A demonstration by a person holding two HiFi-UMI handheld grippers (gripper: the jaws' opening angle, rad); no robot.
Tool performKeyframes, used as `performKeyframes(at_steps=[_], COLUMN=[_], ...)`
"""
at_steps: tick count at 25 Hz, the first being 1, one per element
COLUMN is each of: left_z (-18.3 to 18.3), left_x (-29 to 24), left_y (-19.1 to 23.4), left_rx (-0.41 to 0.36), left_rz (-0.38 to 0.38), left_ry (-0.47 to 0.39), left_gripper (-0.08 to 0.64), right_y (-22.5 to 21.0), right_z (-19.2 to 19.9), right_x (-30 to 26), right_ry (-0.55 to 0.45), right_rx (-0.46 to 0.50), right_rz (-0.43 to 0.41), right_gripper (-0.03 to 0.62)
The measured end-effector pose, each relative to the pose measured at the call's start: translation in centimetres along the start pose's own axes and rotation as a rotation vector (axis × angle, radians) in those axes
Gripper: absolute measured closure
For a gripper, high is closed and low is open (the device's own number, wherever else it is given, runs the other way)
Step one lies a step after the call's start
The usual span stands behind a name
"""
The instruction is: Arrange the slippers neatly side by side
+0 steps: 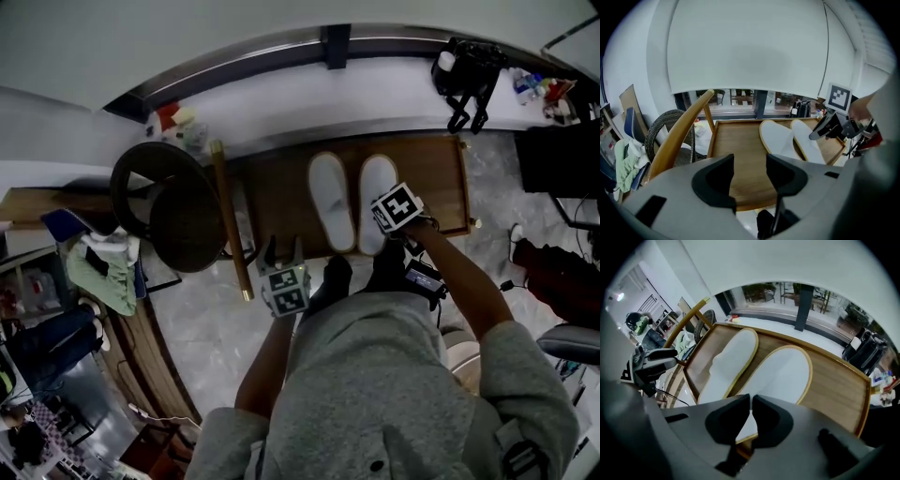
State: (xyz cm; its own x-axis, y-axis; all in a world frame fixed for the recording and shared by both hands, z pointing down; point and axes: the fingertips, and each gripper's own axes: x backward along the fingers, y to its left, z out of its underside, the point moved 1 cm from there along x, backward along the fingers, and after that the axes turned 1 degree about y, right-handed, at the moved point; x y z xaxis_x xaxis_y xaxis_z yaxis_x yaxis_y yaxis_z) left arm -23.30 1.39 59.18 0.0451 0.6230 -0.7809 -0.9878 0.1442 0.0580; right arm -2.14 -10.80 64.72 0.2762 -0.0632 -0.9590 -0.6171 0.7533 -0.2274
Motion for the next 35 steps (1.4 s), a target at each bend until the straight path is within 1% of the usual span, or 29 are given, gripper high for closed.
performKeyframes(at_steps=[7,14,18,22,25,28,29,32,35], left_z=[0.7,1.1,0.7,0.0,-0.7,-1.9,-2.5,-4.7,-7.5], left_x=[0.4,0.7,1.0,1.0,1.0,1.2,1.2,1.9,3.2], left_y=[1.2,1.8,1.9,1.8,1.5,1.0,0.7,-0.6,-2.5], left_rx=[0.021,0.042,0.051,0.043,0.032,0.007,-0.006,-0.045,-0.093], left_rz=[-0.019,-0.035,-0.036,-0.026,-0.007,0.018,0.027,0.063,0.114], left_ry=[0.013,0.013,0.000,-0.018,-0.036,-0.064,-0.080,-0.137,-0.206], left_gripper=[0.341,0.341,0.341,0.341,0.341,0.341,0.341,0.341,0.341], right_y=[-0.3,-0.2,-0.3,-0.5,-0.5,-0.5,-0.6,-0.9,-1.2], right_z=[-1.3,-2.5,-3.0,-3.2,-3.1,-2.9,-3.1,-3.6,-4.0], right_x=[-1.3,-1.8,-2.0,-2.0,-1.6,-0.5,0.1,2.9,6.5], right_ry=[0.032,0.036,0.034,0.016,-0.017,-0.060,-0.082,-0.176,-0.310], right_rx=[0.055,0.105,0.103,0.090,0.071,0.040,0.032,0.022,-0.002], right_rz=[0.017,0.032,0.040,0.047,0.039,0.030,0.032,0.054,0.066], right_gripper=[0.557,0.557,0.557,0.555,0.549,0.474,0.469,0.466,0.468])
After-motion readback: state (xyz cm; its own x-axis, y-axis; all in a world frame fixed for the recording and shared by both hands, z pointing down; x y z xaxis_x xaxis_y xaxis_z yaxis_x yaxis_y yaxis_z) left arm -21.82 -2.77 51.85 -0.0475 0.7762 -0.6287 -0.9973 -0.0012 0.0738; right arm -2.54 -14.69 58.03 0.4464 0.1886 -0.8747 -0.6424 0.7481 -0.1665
